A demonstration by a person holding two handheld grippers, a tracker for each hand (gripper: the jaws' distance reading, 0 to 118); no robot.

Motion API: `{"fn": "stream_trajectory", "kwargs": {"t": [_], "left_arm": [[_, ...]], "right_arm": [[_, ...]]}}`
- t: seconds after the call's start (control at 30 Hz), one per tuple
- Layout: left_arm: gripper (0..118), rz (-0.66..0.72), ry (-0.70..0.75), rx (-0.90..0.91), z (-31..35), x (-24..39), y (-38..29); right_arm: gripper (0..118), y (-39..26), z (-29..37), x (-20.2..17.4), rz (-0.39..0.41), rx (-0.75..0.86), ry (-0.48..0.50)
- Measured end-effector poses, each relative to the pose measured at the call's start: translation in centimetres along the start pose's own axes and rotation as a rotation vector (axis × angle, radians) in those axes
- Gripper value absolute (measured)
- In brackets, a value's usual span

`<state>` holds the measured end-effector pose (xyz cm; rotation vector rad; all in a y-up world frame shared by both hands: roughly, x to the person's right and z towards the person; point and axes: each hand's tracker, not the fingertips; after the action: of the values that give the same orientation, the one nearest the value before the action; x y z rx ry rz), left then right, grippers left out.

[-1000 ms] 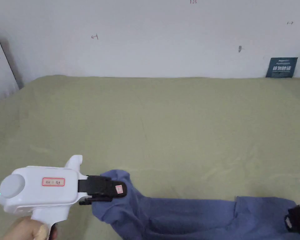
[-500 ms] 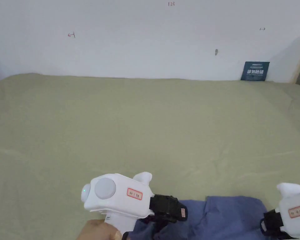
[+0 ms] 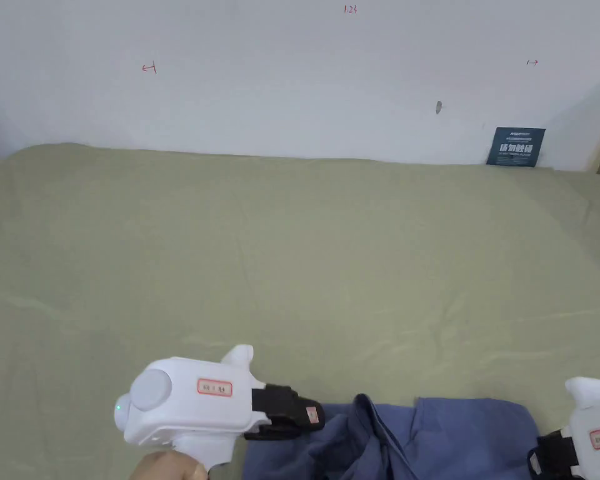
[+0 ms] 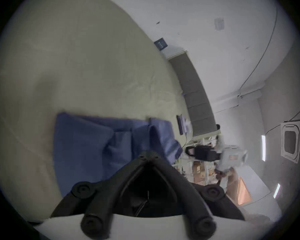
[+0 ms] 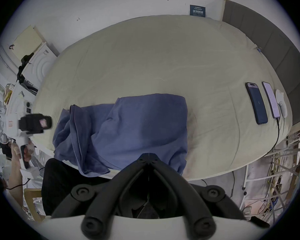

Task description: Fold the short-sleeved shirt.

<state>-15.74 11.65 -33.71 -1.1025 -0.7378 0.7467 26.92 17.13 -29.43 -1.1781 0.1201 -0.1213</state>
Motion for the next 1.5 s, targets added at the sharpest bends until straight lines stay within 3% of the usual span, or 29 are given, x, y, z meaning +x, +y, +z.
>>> {"fn": "stream_trajectory", "kwargs": {"t": [0.13, 0.27, 0.33, 0.43, 0.63, 0.7, 0.83, 1.0, 1.03, 1.07, 1.1, 1.13, 1.17, 1.3, 1.4, 1.5], "left_arm": [[0, 0.038, -0.068, -0.129, -5.3, -1.6, -1.2], [0, 0.084, 0.0, -0.16, -11.8, -1.5, -2.1], [0, 0.131, -0.122, -0.125, -12.9, -1.1, -2.4], [0, 0.076, -0.072, -0.113, -14.2, -0.7, -2.9], [0, 0.107, -0.06, -0.101, -13.6, -0.2, -2.7], [0, 0.133, -0.043, -0.104, -11.9, 0.5, -2.1], [0, 0.018, -0.105, -0.062, -3.8, 1.2, -0.8], [3, 0.012, 0.013, 0.042, 5.5, -2.3, 0.3], [10, 0.042, 0.032, 0.065, 6.7, -3.3, 0.3], [28, 0.062, 0.046, 0.073, 7.2, -4.0, 0.1], [74, 0.077, 0.04, 0.074, 7.7, -4.7, -0.1], [107, 0.092, 0.037, 0.063, 7.9, -5.4, -0.3], [118, 0.101, 0.039, 0.05, 7.2, -5.8, -0.5], [118, 0.185, -0.05, 0.015, 4.9, -7.2, -1.4], [118, 0.249, -0.031, -0.035, 2.1, -7.6, -1.6], [118, 0.238, -0.158, 0.104, 1.4, -6.7, -1.1]], "right_arm": [[0, 0.1, 0.4, 0.0, 0.012, 0.008, -0.012], [0, 0.2, 0.7, -0.6, 0.032, 0.024, -0.034], [0, 0.1, 0.8, -0.7, 0.029, 0.026, -0.014], [0, 0.1, 0.4, -1.0, 0.028, 0.015, -0.002], [0, 0.2, -0.8, -1.3, 0.023, -0.006, -0.018], [0, 0.2, -0.8, -1.5, 0.026, -0.011, -0.011], [0, 0.7, -0.2, -2.1, 0.053, -0.006, -0.018], [0, 1.3, 0.1, -2.9, 0.075, 0.01, -0.018], [0, 1.3, 0.0, -3.1, 0.082, 0.009, -0.011], [0, 1.3, 0.0, -3.2, 0.083, 0.008, -0.009], [0, 1.2, -0.1, -3.4, 0.084, 0.006, -0.007], [0, 1.1, -0.1, -3.6, 0.09, 0.003, -0.001], [0, 1.1, -0.2, -3.7, 0.093, 0.001, 0.002], [0, 0.8, -0.1, -3.8, 0.098, -0.009, 0.009], [0, 0.6, 0.2, -3.6, 0.098, -0.009, 0.003], [0, 0.5, 0.2, -3.3, 0.085, -0.014, -0.005]]}}
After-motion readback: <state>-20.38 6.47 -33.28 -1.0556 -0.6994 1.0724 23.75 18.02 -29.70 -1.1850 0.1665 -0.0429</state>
